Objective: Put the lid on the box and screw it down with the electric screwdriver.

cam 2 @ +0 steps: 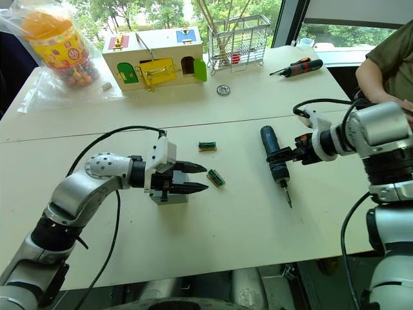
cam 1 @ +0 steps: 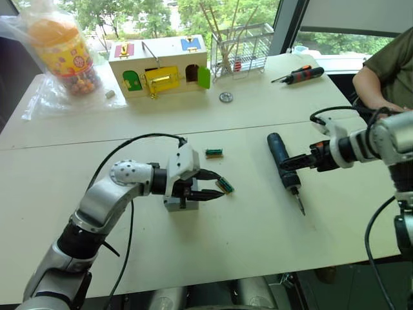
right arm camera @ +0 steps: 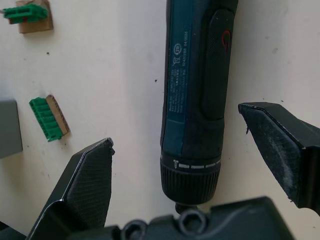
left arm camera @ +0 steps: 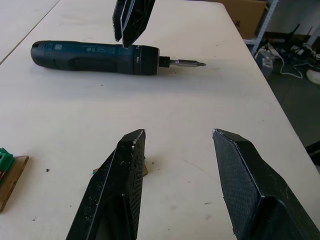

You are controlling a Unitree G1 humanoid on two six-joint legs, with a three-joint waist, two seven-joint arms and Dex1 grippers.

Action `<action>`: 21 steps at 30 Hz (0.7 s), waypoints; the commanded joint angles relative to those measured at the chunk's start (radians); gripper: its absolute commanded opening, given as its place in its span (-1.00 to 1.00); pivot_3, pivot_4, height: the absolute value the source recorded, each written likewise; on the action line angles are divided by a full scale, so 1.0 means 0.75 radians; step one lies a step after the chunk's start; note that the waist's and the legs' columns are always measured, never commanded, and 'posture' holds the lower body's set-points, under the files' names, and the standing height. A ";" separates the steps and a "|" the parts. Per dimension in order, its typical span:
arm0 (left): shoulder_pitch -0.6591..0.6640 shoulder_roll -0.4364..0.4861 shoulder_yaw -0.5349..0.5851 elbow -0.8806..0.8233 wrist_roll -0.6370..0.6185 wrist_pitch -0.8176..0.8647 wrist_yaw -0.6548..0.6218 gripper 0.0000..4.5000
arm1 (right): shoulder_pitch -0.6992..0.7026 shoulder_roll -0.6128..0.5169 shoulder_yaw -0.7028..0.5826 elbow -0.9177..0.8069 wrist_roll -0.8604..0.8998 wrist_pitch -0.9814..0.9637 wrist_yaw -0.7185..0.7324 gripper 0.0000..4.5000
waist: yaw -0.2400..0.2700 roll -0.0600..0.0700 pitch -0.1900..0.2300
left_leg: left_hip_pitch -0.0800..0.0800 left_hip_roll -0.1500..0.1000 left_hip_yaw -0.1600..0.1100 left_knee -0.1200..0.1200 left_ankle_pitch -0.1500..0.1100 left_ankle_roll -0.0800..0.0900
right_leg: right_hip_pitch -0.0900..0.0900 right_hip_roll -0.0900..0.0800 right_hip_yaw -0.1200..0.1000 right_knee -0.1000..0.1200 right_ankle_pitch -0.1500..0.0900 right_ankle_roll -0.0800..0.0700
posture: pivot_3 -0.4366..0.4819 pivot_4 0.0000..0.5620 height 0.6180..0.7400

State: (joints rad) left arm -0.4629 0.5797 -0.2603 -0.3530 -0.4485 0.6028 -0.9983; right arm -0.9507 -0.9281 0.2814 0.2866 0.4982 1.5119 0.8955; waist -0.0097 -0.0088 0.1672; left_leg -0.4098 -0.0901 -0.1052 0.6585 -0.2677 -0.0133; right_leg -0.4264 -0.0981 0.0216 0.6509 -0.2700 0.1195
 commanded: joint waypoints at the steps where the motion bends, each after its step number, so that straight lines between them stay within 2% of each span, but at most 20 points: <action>1: 0.013 -0.013 0.011 -0.028 0.002 -0.016 0.019 -0.04 | -0.072 -0.002 0.067 0.029 -0.025 0.001 0.025 0.99 | 0.001 0.000 0.000 | 0.000 0.000 0.000 0.000 0.000 0.000 | 0.000 0.000 0.000 0.000 0.000 0.000 | -0.05 -0.47 1.00; 7: 0.022 -0.045 0.014 -0.002 0.028 -0.030 0.063 -0.04 | -0.136 0.019 0.397 0.102 -0.126 -0.121 0.182 0.99 | -0.001 0.000 0.000 | 0.000 -0.001 0.000 0.002 0.000 0.000 | 0.000 0.000 0.000 0.000 0.000 0.000 | -0.05 -0.47 1.00; 12: 0.035 -0.062 0.022 0.002 0.041 -0.032 0.090 -0.04 | -0.193 0.068 0.533 0.172 -0.199 -0.193 0.298 0.99 | -0.004 -0.001 -0.001 | 0.000 -0.001 0.000 0.004 -0.001 0.001 | 0.001 0.001 0.000 0.001 0.000 0.000 | -0.05 -0.47 1.00; 15: 0.053 -0.068 0.026 -0.010 0.044 -0.029 0.116 -0.04 | -0.185 0.064 0.631 0.171 -0.271 -0.260 0.370 0.69 | -0.005 -0.001 -0.001 | 0.000 0.000 0.000 0.004 -0.001 0.001 | 0.001 0.001 0.000 0.001 0.000 0.000 | -0.05 -0.47 1.00; 20: 0.064 -0.067 0.034 -0.022 0.039 -0.024 0.140 -0.04 | -0.154 0.072 0.670 0.178 -0.363 -0.324 0.426 -0.11 | -0.003 -0.003 -0.003 | 0.000 0.000 -0.001 0.004 -0.001 0.000 | 0.001 0.001 -0.001 0.001 0.000 0.000 | -0.05 -0.47 1.00; 21: 0.065 -0.065 0.036 -0.023 0.039 -0.024 0.143 -0.04 | -0.150 0.077 0.661 0.183 -0.374 -0.325 0.429 -0.21 | -0.003 -0.004 -0.003 | 0.000 0.000 -0.001 0.004 -0.001 0.000 | 0.001 0.001 -0.001 0.001 0.000 0.000 | -0.05 -0.47 1.00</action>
State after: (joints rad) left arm -0.4143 0.5292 -0.2559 -0.3352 -0.4213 0.5999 -0.8960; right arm -1.0985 -0.8905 0.7505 0.4148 0.2220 1.2683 1.2038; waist -0.0120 -0.0121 0.1646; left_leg -0.4099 -0.0904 -0.1061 0.6618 -0.2683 -0.0131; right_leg -0.4253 -0.0975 0.0209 0.6513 -0.2699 0.1197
